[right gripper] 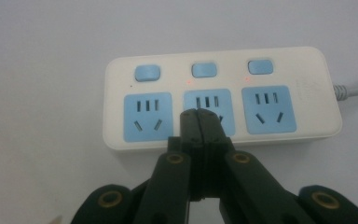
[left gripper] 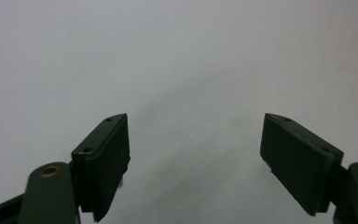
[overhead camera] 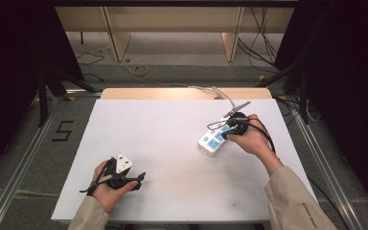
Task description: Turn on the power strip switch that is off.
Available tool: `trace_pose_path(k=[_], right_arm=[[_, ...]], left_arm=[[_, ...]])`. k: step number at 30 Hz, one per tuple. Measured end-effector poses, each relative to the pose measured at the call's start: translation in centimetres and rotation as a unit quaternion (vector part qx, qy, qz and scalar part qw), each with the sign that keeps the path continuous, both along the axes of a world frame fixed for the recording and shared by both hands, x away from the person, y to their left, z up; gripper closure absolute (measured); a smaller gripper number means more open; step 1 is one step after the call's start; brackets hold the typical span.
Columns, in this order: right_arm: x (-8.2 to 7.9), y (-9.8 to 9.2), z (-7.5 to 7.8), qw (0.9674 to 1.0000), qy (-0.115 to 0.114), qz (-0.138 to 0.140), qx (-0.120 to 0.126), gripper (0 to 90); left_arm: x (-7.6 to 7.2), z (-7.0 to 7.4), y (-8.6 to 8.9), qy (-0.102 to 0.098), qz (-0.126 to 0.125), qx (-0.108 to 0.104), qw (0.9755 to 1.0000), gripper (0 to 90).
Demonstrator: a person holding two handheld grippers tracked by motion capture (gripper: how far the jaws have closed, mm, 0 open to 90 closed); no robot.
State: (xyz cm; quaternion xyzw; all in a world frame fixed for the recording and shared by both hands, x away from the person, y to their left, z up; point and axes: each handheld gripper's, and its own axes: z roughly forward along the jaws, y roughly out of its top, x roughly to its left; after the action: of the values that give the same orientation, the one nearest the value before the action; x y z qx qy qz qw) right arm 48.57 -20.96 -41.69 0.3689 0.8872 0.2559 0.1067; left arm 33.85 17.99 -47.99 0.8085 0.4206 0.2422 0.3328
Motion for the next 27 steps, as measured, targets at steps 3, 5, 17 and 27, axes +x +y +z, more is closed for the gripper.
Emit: trace_pose_path(k=[3, 5, 17, 27], right_arm=[[0.1, 0.2, 0.1, 1.0000, -0.001, 0.000, 0.001, 90.0], [0.3, 0.5, 0.2, 1.0000, 0.000, 0.004, -0.001, 90.0], [0.8, 1.5, 0.4, 1.0000, 0.004, 0.007, -0.002, 90.0], [1.2, 2.1, 0.6, 0.9999, 0.003, 0.009, -0.003, 90.0]], left_arm=[[0.0, 0.0, 0.0, 0.000, 0.000, 0.000, 1.0000, 24.0], [0.0, 0.0, 0.0, 0.000, 0.000, 0.000, 1.0000, 24.0], [0.0, 0.0, 0.0, -0.001, 0.000, 0.000, 1.0000, 24.0], [0.0, 0.1, 0.0, -0.001, 0.000, -0.001, 1.0000, 24.0]])
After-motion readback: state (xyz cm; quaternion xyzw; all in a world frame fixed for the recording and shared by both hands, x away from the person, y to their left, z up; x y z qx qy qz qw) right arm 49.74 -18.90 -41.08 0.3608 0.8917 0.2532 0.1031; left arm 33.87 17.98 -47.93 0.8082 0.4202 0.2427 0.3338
